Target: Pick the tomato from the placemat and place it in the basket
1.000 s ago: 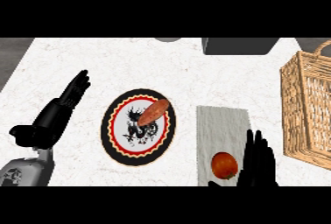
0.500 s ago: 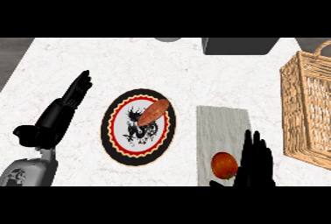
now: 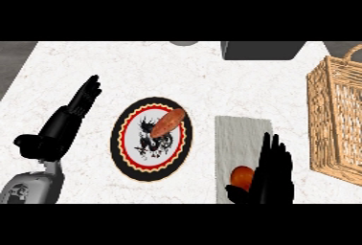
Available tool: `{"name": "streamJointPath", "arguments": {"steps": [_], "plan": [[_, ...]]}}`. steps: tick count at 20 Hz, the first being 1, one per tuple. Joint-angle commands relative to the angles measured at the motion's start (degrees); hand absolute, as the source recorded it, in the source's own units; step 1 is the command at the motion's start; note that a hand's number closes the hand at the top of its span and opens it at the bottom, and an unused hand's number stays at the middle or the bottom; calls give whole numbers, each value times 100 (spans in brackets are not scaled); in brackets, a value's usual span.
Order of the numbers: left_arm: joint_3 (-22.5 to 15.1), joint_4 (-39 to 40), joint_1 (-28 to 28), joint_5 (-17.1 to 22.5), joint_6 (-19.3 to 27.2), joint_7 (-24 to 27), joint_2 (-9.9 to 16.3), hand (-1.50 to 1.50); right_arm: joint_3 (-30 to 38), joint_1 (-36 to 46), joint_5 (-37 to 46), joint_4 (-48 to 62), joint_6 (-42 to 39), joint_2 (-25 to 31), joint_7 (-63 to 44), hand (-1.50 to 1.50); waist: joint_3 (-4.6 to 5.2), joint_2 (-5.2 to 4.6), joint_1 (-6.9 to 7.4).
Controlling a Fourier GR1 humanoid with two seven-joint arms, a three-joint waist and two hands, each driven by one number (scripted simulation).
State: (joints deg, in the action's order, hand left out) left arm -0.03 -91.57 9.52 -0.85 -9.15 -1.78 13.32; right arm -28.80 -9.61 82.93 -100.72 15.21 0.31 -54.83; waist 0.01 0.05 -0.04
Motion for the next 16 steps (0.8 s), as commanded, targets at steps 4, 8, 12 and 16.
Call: {"name": "streamJointPath", "arguments": {"steps": [4, 8, 12, 16], "plan": [[250, 37, -164, 2, -257, 301, 56, 0, 245, 96, -201, 758, 613, -30, -7, -150, -1, -3, 4], [1, -230, -278, -172, -129, 32, -222, 0, 746, 451, -536, 884, 249, 25, 183, -150, -2, -3, 8], [206, -617, -287, -38, -289, -286, -92, 0, 586, -16, -663, 821, 535, 96, 421, -150, -2, 2, 4], [134, -173, -349, -266, -178, 160, -251, 0, 430, 230, -791, 902, -76, -29, 284, -150, 0, 0, 9]]}}
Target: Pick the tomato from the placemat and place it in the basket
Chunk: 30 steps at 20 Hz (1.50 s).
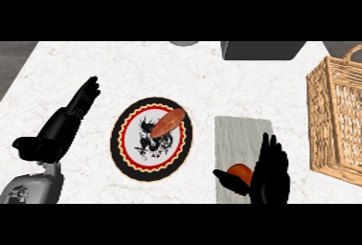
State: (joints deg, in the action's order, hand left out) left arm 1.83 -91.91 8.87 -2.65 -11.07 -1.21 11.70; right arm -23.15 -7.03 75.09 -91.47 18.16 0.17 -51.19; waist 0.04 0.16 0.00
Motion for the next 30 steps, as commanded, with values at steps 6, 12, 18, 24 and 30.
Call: {"name": "streamJointPath", "arguments": {"steps": [6, 12, 18, 24, 30], "plan": [[58, 259, -43, -126, -124, 325, -54, 0, -185, -203, -105, 549, 130, 48, 369, 150, -4, -14, -14], [-26, 44, 63, -133, -30, -31, -209, 0, -22, 444, -58, 828, -522, 362, 378, 150, -4, -13, 0], [103, 53, 340, -121, -88, -380, -103, 0, -360, 473, 914, 823, -248, 128, -2, 150, -4, -11, -12], [238, 66, 25, 45, -292, -19, 48, 0, -1394, -703, -777, -384, -1080, 1513, 2415, 150, -5, 11, 11], [180, 69, 19, -117, -94, 36, -94, 0, -1317, -1750, -2139, -2027, -620, 2132, 3297, 150, -6, 2, -102]]}}
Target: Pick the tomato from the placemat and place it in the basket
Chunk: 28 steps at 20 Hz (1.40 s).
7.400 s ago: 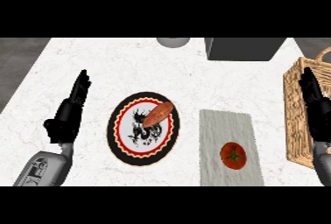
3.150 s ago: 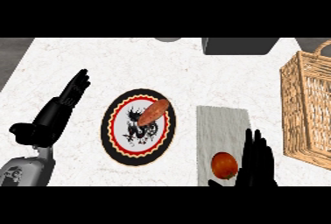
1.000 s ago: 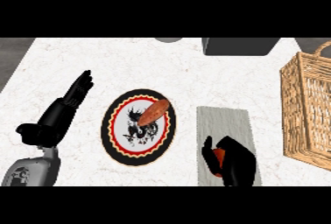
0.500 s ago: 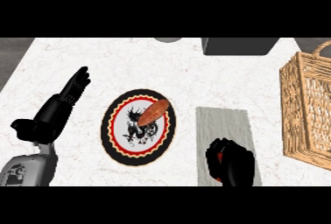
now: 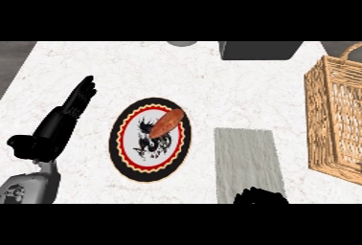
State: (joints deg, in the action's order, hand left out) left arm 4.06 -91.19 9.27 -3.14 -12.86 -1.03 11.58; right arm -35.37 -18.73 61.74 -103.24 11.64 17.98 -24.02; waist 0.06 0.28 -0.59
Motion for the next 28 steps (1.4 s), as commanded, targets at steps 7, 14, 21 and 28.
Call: {"name": "streamJointPath", "arguments": {"steps": [7, 14, 21, 28], "plan": [[42, -107, -203, 49, -32, -11, -2, 0, -83, -897, -1541, -3233, 445, 215, 720, 150, -5, 13, -39], [77, -213, -28, 39, 63, -216, -31, 0, 532, -2019, -2161, -4764, 606, 975, 783, 150, -7, 9, -93], [22, -101, -76, -7, 46, -93, -80, 0, 1478, -1725, -2091, -5056, 427, 1103, -6, 150, 6, -15, -41], [-39, -22, 178, -2, -48, -181, -59, 0, 2389, -39, -2565, -4162, 156, 716, -963, 150, 4, -54, 78]]}}
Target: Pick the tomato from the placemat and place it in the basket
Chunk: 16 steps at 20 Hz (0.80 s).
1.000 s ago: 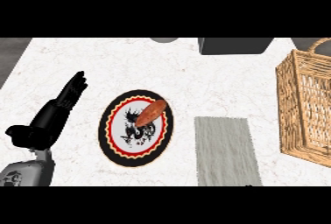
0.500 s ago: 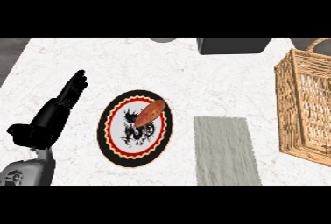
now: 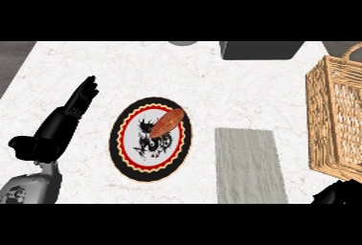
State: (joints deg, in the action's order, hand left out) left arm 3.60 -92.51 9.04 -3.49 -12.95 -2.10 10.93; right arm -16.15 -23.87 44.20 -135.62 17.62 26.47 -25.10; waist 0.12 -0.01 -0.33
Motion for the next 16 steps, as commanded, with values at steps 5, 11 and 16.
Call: {"name": "streamJointPath", "arguments": {"steps": [5, 11, 16], "plan": [[-78, -42, 10, -86, 50, 4, -70, 0, 1531, 1727, -1269, -561, -880, -48, -1627, 150, -5, -4, 78], [-47, 223, 96, -50, 36, 74, -129, 0, 2987, 3245, -2109, 821, -941, 175, -1701, 150, -12, -6, 44], [75, 274, 293, -74, -9, 36, 15, 0, 3874, 4034, -2811, 2123, -1436, 859, -1570, 150, -11, -7, 45]]}}
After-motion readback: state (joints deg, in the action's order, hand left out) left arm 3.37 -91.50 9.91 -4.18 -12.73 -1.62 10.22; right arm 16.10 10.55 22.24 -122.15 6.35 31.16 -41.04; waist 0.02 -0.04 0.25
